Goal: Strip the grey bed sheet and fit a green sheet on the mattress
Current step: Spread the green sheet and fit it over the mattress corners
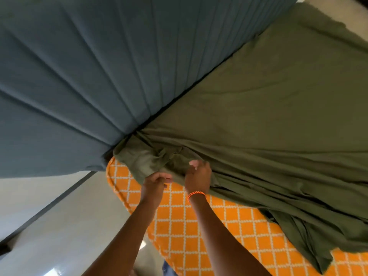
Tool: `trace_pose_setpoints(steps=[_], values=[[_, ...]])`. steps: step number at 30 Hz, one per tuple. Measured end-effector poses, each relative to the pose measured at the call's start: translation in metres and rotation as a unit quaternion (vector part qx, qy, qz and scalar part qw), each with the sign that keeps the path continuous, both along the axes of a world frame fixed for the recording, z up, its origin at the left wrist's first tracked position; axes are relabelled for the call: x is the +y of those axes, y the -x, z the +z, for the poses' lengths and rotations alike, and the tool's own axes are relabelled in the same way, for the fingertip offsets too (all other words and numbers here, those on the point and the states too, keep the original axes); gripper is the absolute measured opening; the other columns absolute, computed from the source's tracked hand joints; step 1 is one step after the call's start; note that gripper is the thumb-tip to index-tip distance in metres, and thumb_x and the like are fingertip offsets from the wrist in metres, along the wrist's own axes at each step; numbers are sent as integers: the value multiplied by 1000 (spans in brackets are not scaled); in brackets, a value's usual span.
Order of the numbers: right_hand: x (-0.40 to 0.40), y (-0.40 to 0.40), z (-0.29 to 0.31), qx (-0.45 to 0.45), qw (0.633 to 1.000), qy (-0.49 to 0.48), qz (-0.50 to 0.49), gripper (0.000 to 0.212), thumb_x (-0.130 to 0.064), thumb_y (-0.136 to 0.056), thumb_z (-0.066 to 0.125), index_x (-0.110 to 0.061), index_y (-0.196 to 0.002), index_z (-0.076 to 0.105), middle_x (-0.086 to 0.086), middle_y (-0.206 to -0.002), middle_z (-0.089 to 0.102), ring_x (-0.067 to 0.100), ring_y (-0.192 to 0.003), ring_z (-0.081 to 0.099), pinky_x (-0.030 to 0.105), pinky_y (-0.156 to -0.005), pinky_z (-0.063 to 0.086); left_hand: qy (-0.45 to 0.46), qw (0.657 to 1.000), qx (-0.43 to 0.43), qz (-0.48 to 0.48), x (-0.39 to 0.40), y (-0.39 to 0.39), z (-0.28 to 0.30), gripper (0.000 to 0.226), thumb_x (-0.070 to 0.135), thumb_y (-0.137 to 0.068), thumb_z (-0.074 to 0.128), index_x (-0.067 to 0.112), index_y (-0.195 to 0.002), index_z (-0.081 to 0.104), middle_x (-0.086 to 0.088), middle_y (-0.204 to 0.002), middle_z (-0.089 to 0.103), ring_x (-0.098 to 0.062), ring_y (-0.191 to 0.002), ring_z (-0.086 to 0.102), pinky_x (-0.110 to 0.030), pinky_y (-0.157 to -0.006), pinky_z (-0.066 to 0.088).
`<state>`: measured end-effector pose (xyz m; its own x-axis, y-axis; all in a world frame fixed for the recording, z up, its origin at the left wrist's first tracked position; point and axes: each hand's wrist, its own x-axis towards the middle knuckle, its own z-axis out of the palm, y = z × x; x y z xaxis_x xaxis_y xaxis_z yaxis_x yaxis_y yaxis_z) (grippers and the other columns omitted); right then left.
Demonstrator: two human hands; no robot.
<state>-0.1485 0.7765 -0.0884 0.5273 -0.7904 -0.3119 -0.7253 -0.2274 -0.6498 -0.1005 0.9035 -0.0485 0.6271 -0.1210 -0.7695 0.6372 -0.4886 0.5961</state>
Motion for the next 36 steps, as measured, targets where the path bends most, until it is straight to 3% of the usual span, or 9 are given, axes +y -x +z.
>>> trace_pose_setpoints(steps=[3, 6, 9, 14, 17, 19, 25, 32, 36], values=[[-22, -10, -32, 68, 996, 45, -22, 37, -19, -87, 70, -8, -121, 68, 15, -122, 63, 39, -116, 58, 44, -96, 50, -33, 999, 14, 38, -17, -15, -45, 9, 14, -104, 60, 10, -111, 63, -15, -109, 70, -33, -99, 67, -32, -72, 48], [-26, -11, -63, 159, 987, 4, 34, 74, -41, -87, 73, -10, -149, 48, 12, -147, 55, 33, -138, 48, 49, -121, 27, -118, 984, -21, 131, -29, -27, -76, 50, 22, -92, 78, 8, -125, 43, -24, -134, 53, -45, -125, 53, -47, -103, 46], [-15, -10, -86, 205, 975, 8, 84, 83, -56, -84, 70, -18, -152, 41, 7, -143, 56, 29, -133, 51, 50, -114, 28, -137, 965, -6, 222, -33, -37, -91, 75, 25, -86, 84, 4, -139, 36, -22, -150, 37, -43, -134, 43, -44, -106, 38], [2, 1, -101, 111, 975, -124, 146, 51, -47, -82, 72, -20, -125, 69, 9, -107, 75, 31, -106, 68, 41, -87, 55, -52, 933, 82, 346, -15, -43, -119, 113, 52, -77, 86, 5, -157, 23, -22, -160, 36, -43, -143, 44, -57, -116, 41], [40, 12, -91, 62, 971, -114, 199, 17, -34, -86, 71, -17, -84, 68, -4, -64, 59, 25, -67, 61, 33, -59, 41, -2, 896, 104, 431, -6, -46, -116, 115, 53, -66, 96, 8, -144, 25, -14, -148, 45, -35, -130, 55, -52, -112, 46], [77, 26, -85, 29, 960, -168, 222, 31, -28, -89, 69, -24, -65, 51, -9, -50, 40, 7, -50, 40, 30, -53, 29, 24, 907, 113, 405, 3, -42, -111, 138, 60, -53, 100, 8, -152, 20, -12, -144, 50, -32, -123, 60, -47, -110, 49], [174, 76, -84, 86, 921, -297, 235, 32, -30, -87, 69, -30, -60, 51, -10, -50, 43, 3, -49, 37, 29, -52, 33, -86, 952, 26, 292, 92, -24, -130, 55, 19, -78, 88, 4, -124, 63, -15, -117, 70, -36, -109, 68, -46, -95, 56], [278, 82, -58, 145, 875, -365, 284, 20, -20, -96, 62, -24, -77, 55, -24, -58, 60, -4, -52, 54, 9, -55, 37, -112, 970, -97, 193, 188, 1, -130, 32, 9, -92, 63, 14, -122, 71, -10, -112, 76, -33, -103, 68, -38, -82, 52], [320, 61, -46, 163, 881, -299, 328, 13, -23, -97, 60, -13, -103, 63, 8, -99, 72, 21, -87, 65, 27, -75, 46, -125, 959, -188, 171, 219, -10, -123, 36, -5, -86, 45, 13, -104, 70, -4, -91, 72, -29, -84, 63, -39, -69, 48]])
